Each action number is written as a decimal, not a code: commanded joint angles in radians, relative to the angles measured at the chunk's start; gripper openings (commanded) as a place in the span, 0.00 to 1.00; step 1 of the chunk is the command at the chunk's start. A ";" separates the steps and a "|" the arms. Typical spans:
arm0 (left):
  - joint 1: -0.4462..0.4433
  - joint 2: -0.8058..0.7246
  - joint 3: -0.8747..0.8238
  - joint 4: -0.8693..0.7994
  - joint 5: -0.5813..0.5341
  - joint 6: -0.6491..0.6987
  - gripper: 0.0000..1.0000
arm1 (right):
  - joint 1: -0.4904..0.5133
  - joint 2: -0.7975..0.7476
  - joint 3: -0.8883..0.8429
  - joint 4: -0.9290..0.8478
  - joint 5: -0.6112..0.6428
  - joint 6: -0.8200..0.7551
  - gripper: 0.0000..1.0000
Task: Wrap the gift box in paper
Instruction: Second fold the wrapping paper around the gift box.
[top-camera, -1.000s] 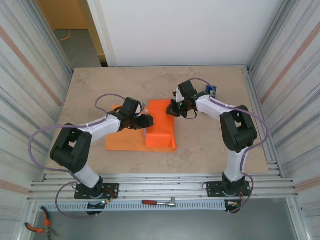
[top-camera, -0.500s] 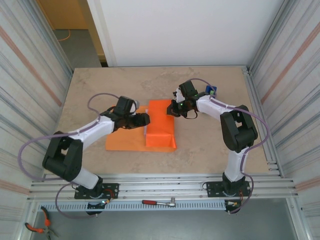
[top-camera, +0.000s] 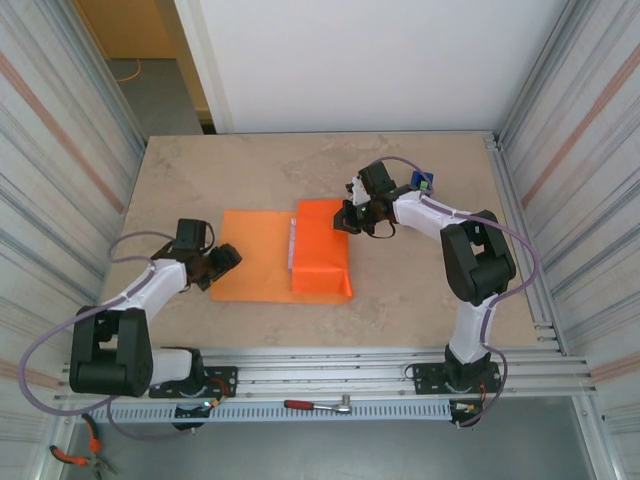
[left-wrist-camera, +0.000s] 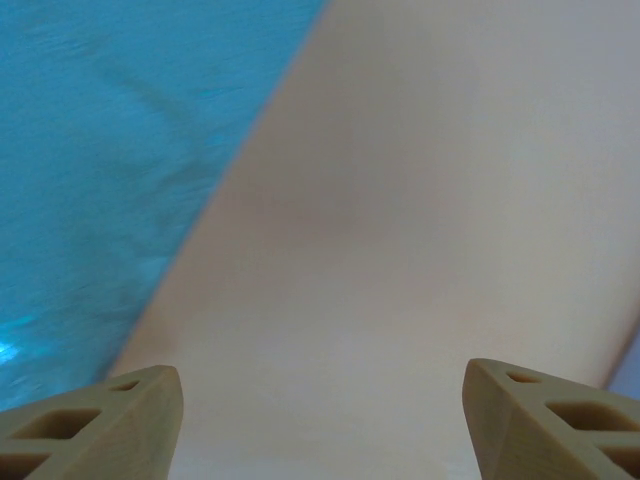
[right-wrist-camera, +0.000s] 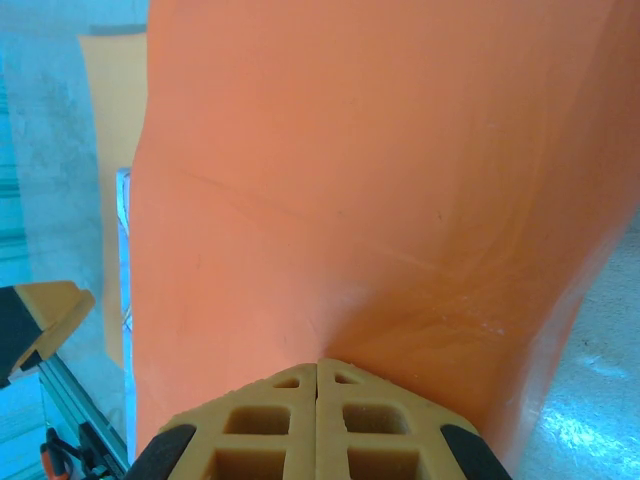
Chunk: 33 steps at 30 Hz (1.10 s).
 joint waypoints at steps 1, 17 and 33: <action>0.013 -0.036 -0.005 -0.054 -0.076 -0.036 0.75 | -0.005 0.029 -0.048 -0.067 0.053 -0.033 0.00; 0.020 0.036 -0.032 -0.002 -0.026 -0.010 0.76 | -0.003 0.030 -0.043 -0.072 0.050 -0.034 0.00; 0.011 -0.018 -0.098 0.292 0.189 0.013 0.75 | -0.002 0.031 -0.042 -0.074 0.052 -0.037 0.00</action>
